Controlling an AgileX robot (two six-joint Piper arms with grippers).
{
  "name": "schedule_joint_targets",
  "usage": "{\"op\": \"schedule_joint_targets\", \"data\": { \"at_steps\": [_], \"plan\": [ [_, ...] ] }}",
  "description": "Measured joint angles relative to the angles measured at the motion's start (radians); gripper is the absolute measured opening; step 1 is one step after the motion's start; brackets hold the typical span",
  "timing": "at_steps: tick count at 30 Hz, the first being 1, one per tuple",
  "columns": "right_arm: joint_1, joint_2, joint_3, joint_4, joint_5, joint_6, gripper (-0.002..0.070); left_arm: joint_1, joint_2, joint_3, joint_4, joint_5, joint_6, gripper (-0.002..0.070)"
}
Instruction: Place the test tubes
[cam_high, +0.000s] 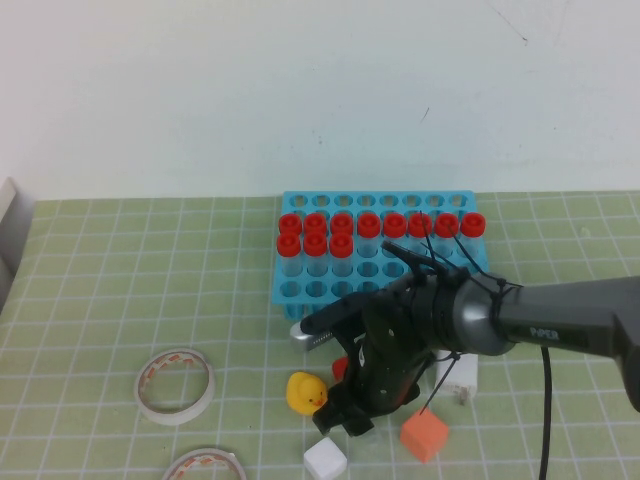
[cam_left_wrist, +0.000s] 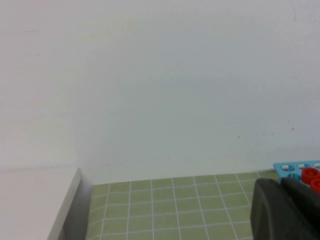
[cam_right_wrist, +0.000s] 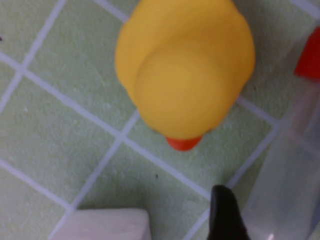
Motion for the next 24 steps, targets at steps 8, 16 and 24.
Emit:
{"op": "schedule_joint_targets", "data": {
  "at_steps": [8,16,24],
  "plan": [
    [0.000,0.000,-0.002,-0.007,0.030,0.004,0.0298,0.000,0.000,0.000,0.000,-0.007,0.004,-0.0001],
    [0.000,0.000,-0.005,-0.007,0.032,0.010,0.0238,0.000,0.000,0.000,0.000,-0.017,0.004,-0.0001],
    [0.000,-0.042,-0.005,-0.007,0.030,0.054,0.0238,0.000,0.000,0.000,0.000,-0.021,0.004,-0.0001]
  ]
}}
